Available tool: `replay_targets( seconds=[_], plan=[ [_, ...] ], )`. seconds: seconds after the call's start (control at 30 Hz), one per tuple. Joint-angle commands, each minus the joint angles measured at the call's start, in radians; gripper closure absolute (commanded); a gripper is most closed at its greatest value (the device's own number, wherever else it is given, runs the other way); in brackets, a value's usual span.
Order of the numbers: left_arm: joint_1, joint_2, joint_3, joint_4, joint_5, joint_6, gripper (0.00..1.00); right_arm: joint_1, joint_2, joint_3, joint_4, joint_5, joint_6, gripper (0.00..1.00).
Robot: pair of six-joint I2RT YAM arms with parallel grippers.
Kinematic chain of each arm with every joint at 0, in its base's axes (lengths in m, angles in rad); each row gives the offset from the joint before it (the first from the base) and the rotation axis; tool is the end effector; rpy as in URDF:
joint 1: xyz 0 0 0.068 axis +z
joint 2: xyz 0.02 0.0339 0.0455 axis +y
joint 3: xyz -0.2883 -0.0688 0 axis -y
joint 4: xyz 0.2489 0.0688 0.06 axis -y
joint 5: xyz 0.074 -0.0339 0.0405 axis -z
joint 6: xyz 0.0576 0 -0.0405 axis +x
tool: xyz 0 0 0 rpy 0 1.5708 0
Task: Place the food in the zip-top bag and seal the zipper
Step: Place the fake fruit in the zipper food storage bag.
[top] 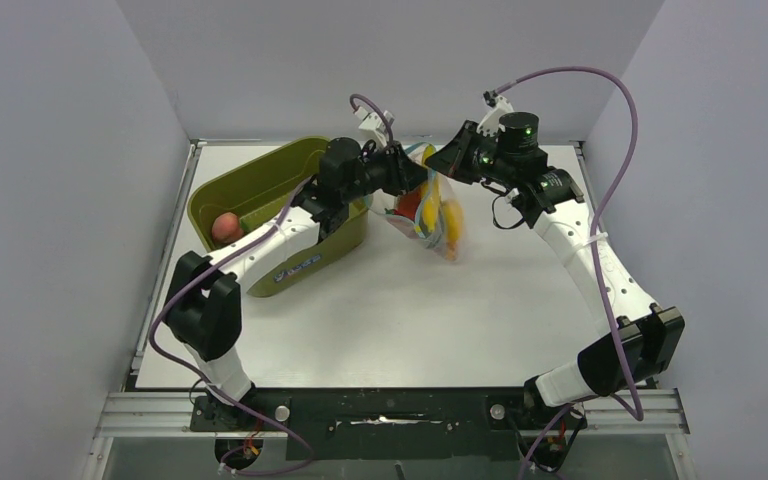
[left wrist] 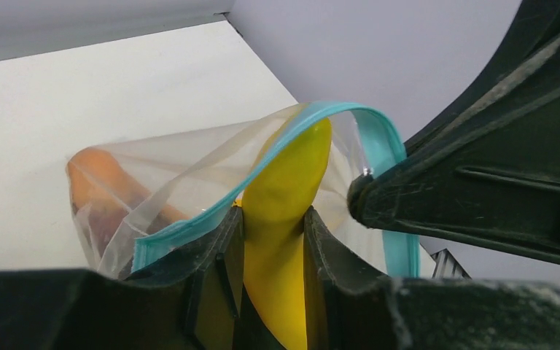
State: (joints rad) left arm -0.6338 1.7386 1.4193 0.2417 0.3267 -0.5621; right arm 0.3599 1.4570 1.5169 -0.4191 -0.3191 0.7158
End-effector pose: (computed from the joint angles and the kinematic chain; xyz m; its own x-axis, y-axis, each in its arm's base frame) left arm 0.3528 -0.2823 0.3666 -0.4892 -0.2669 -0.8303 0.6594 0.5099 -0.5524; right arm 0.3236 0.1411 0.4295 -0.6481 0.4219 -0.6340 -0.2438 0.6738 0.6976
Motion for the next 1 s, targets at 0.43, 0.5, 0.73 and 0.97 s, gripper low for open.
replay_targets(
  seconds=[0.43,0.5,0.73,0.97],
  plan=[
    [-0.005,-0.043,0.016,-0.033,-0.023,-0.016,0.55,-0.013,-0.026,0.032,0.104,-0.009,0.032,1.00],
    [-0.002,-0.066,0.027,-0.075,-0.011,-0.017,0.49,-0.025,-0.027,0.025,0.103,-0.013,0.039,1.00],
    [0.035,-0.133,0.104,-0.229,-0.008,0.015,0.45,-0.052,-0.033,0.005,0.092,-0.009,0.056,1.00],
    [0.105,-0.178,0.115,-0.353,-0.088,0.049,0.45,-0.065,-0.041,-0.011,0.088,-0.005,0.060,1.00]
  ],
)
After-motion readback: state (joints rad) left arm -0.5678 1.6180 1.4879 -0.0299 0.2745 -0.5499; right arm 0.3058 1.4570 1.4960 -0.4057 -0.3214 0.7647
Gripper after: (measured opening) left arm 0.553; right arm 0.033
